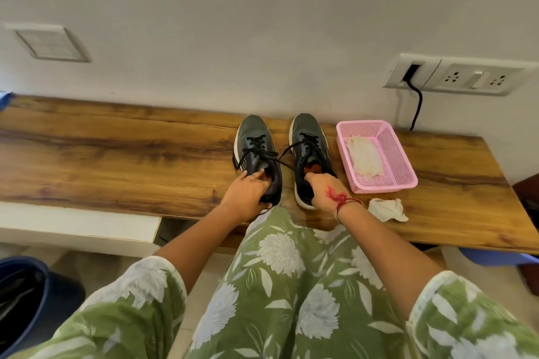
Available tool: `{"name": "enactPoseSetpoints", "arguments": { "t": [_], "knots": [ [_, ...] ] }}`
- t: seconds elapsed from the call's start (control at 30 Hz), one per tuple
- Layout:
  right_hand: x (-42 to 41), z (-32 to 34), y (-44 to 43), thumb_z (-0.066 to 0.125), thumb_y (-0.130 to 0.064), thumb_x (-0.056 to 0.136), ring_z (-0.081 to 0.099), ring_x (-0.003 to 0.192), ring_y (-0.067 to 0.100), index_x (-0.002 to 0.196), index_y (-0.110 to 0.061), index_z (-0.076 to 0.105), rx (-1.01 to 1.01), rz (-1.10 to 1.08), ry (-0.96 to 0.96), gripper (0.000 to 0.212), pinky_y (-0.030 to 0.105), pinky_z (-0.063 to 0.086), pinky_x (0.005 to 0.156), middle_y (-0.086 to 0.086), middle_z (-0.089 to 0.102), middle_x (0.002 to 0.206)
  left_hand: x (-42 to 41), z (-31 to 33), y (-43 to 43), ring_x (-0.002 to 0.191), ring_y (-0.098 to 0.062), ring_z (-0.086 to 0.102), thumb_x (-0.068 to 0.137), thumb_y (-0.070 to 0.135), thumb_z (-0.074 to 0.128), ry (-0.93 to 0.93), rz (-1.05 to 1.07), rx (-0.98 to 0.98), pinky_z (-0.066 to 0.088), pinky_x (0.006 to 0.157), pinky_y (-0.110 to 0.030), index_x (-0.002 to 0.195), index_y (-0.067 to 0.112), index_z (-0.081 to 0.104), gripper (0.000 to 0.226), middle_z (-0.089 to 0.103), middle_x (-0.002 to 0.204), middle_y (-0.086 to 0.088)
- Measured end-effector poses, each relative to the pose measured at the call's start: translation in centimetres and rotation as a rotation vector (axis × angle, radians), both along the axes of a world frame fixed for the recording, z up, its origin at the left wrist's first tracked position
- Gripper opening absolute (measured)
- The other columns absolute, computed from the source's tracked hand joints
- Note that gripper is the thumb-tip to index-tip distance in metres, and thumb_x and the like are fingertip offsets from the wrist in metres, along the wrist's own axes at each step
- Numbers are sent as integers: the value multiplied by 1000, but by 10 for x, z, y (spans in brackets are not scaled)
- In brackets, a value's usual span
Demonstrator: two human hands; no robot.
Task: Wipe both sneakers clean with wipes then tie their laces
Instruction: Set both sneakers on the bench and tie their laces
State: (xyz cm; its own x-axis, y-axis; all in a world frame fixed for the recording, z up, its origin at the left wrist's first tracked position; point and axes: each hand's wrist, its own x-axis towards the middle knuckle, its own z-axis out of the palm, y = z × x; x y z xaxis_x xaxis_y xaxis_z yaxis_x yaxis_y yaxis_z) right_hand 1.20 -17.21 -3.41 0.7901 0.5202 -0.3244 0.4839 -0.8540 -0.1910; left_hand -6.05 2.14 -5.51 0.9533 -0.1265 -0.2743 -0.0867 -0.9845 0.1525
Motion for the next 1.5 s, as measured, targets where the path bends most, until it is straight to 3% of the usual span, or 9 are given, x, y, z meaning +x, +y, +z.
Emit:
{"name": "enactPoseSetpoints", "arguments": {
  "t": [0.13, 0.37, 0.47, 0.53, 0.63, 0.83, 1.03, 1.3, 1.5],
  "knots": [
    [6, -5, -5, 59, -2, 79, 62, 100, 31, 123, -17, 53, 66, 2, 17, 47, 36, 51, 80, 12, 66, 109, 6, -5, 5, 145, -13, 22, 91, 43, 57, -13, 0, -39, 10, 119, -37, 141, 20, 44, 56, 38, 152, -1],
    [2, -16, -14, 58, -4, 81, 62, 96, 26, 115, -20, 57, 103, 21, -42, 38, 33, 51, 75, 6, 65, 102, 6, 10, 10, 141, -14, 31, 87, 35, 64, 30, 17, -102, 17, 115, -31, 133, 25, 54, 48, 48, 144, 0],
    [5, -16, -12, 57, -2, 82, 63, 98, 28, 119, -18, 57, 113, 42, -78, 40, 35, 53, 80, 6, 66, 106, 5, 15, 6, 135, -18, 39, 85, 33, 66, 1, 37, -14, 26, 112, -35, 139, 24, 44, 59, 48, 143, -2],
    [5, -15, -9, 58, -4, 82, 62, 100, 29, 120, -16, 55, 85, 59, -96, 40, 38, 53, 81, 8, 65, 108, 1, 14, -2, 133, -21, 41, 84, 30, 67, -42, 84, 75, 24, 115, -42, 143, 22, 33, 69, 49, 141, -3],
    [-1, -15, -6, 61, -8, 82, 61, 101, 29, 117, -14, 52, 41, 68, -118, 37, 37, 52, 77, 8, 63, 108, -5, 8, -17, 129, -23, 46, 83, 28, 69, -103, 146, 123, 23, 114, -45, 137, 18, 36, 65, 53, 133, -4],
    [-12, -22, -8, 59, -7, 85, 61, 93, 23, 108, -17, 50, 62, 51, -168, 27, 19, 33, 55, 3, 61, 98, -4, 2, -21, 132, -25, 42, 86, 30, 68, -163, 208, 10, 34, 107, -39, 124, 13, 46, 47, 53, 134, -8],
    [-17, -10, -8, 62, -7, 84, 56, 106, 28, 121, -17, 54, 86, 1, -113, 39, 37, 50, 84, 9, 60, 111, -9, -5, -25, 143, -22, 29, 89, 24, 65, -167, 255, -39, 29, 112, -41, 122, 13, 47, 39, 53, 137, -8],
    [-66, 17, -13, 58, -6, 84, 59, 101, 25, 120, -26, 56, 72, 7, -117, 41, 37, 53, 81, 5, 59, 106, -58, 16, -35, 144, -21, 27, 91, 21, 61, -182, 238, -4, 21, 116, -38, 127, 14, 46, 39, 49, 142, -8],
    [-132, 59, -22, 58, -6, 84, 55, 104, 20, 117, -26, 57, 115, 77, -197, 39, 34, 52, 81, 1, 61, 106, -117, 61, -45, 141, -20, 33, 89, 25, 63, -254, 269, -10, 25, 114, -37, 121, 17, 47, 37, 54, 137, -4]
  ]
}}
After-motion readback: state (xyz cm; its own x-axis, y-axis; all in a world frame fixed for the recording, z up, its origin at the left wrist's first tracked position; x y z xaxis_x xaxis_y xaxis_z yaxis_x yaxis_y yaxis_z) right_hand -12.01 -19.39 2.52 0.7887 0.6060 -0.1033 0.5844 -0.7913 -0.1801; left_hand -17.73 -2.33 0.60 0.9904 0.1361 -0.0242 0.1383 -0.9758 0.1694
